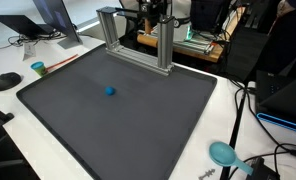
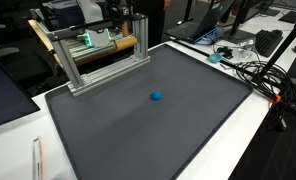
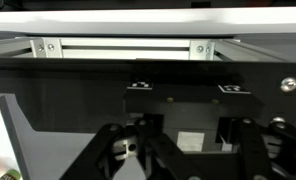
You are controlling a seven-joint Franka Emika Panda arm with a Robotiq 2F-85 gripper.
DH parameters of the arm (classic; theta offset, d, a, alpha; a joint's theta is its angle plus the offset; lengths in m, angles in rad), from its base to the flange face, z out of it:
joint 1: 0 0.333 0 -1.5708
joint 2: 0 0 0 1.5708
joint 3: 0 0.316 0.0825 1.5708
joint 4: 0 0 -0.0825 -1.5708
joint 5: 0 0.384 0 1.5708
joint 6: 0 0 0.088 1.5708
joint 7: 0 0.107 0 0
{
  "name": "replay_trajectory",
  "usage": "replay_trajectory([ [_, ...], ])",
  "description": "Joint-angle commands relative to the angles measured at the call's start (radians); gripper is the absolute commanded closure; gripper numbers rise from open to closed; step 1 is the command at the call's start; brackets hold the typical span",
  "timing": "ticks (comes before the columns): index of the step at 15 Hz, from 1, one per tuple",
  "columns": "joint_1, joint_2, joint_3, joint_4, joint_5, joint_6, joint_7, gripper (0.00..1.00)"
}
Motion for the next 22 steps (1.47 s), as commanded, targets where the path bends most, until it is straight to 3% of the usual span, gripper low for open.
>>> replay_trajectory([
  [1, 0.006, -0.024, 0.005, -0.004, -0.005, -0.021, 0.026, 0.68],
  [8, 0.005, -0.012, 0.009, 0.006, -0.008, -0.039, 0.034, 0.71],
  [9, 0.007, -0.011, 0.007, 0.007, 0.001, -0.047, 0.037, 0.21],
  [11, 0.007, -0.015, 0.012, 0.0, 0.006, -0.057, 0.058, 0.13],
  [12, 0.01, -0.02, 0.012, -0.005, 0.012, -0.051, 0.065, 0.27],
  [13, 0.014, -0.029, 0.013, -0.013, 0.018, -0.046, 0.068, 0.51],
  [15, 0.015, -0.039, 0.01, -0.023, 0.025, -0.037, 0.073, 0.55],
  [18, 0.013, -0.044, 0.011, -0.026, 0.027, -0.028, 0.088, 0.77],
  [22, 0.009, -0.036, 0.01, -0.024, 0.025, -0.011, 0.098, 0.78],
])
